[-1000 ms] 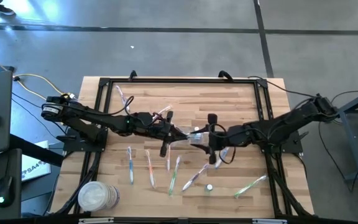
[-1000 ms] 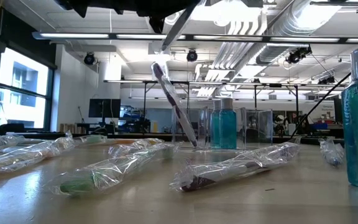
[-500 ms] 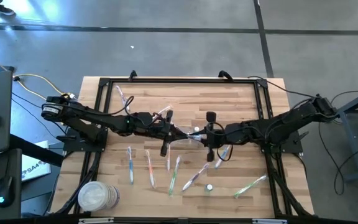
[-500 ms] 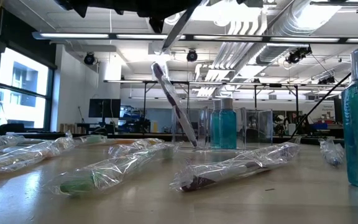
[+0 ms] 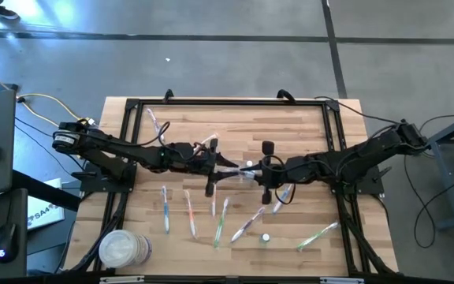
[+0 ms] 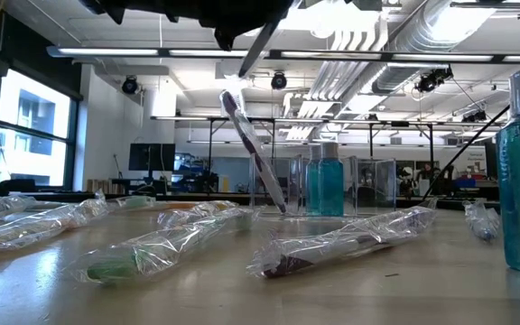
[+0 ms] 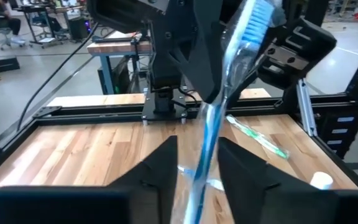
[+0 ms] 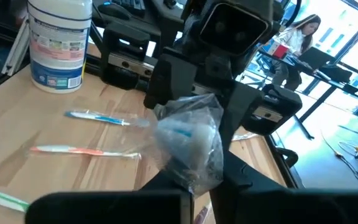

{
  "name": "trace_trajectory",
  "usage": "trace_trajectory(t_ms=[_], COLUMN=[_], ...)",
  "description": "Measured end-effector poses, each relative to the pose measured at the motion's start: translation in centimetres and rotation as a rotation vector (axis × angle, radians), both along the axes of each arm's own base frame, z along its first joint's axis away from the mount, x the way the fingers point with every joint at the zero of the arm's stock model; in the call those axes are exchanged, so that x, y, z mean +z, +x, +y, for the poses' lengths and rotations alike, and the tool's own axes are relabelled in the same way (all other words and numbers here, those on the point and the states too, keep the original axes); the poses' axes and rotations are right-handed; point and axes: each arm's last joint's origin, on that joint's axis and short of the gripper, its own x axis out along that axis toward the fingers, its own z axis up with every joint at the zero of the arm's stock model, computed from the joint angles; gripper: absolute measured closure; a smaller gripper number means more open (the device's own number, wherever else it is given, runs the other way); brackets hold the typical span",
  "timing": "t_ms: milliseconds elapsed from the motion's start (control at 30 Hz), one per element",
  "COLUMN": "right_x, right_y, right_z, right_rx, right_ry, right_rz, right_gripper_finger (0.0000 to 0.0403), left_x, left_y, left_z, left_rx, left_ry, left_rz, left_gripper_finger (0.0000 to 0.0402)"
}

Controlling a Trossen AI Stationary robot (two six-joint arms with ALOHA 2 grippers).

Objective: Pick & Place toothbrushing station
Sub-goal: Put the right blue toothbrush into the wire organizer

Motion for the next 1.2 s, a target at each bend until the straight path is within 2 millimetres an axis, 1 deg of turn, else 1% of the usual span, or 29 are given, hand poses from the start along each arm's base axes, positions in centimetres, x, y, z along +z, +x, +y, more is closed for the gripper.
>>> trace_trajectory(t_ms=[167,333,467,667,767,900,967,1033,1200], right_x=[-0.3,-0.4,0.2,1.4,1.6,1.1,0.8,0.6,0.4], right_y=[-0.3,-1.9,-3.6,-7.3,-9.0,-10.7,-11.2,-11.2,-10.6], right_z=[-0.1,-0.1,0.4,1.0,0.4,-0.4,-0.9,-1.3,-1.9], right_rx=[-0.073,-0.240,-0.283,-0.369,-0.422,-0.473,-0.514,-0.530,-0.529], right_ry=[-0.019,0.018,0.040,0.096,0.155,0.267,0.291,0.324,0.377], right_rz=[0.035,0.089,0.091,0.069,0.079,0.144,0.174,0.199,0.230], right_gripper_finger=[0.0392,0.0390,0.0392,0.0392,0.0392,0.0392,0.0392,0.0392,0.0392], left_x=[0.0,-0.1,-0.3,-0.5,-0.5,-0.5,-0.5,-0.5,-0.6], left_y=[0.0,0.0,0.0,0.0,0.0,0.0,0.0,0.0,-0.1], left_z=[0.0,0.0,0.0,0.0,0.0,0.0,0.0,0.0,0.0], left_rx=[0.004,0.007,0.008,0.009,0.009,0.009,0.010,0.009,0.011], left_ry=[-0.001,-0.038,-0.045,-0.044,-0.045,-0.046,-0.046,-0.046,-0.058], left_rz=[0.000,0.008,0.028,0.048,0.047,0.047,0.047,0.047,0.063], left_gripper_finger=[0.0232,0.0195,0.0177,0.0171,0.0171,0.0171,0.0171,0.0171,0.0171])
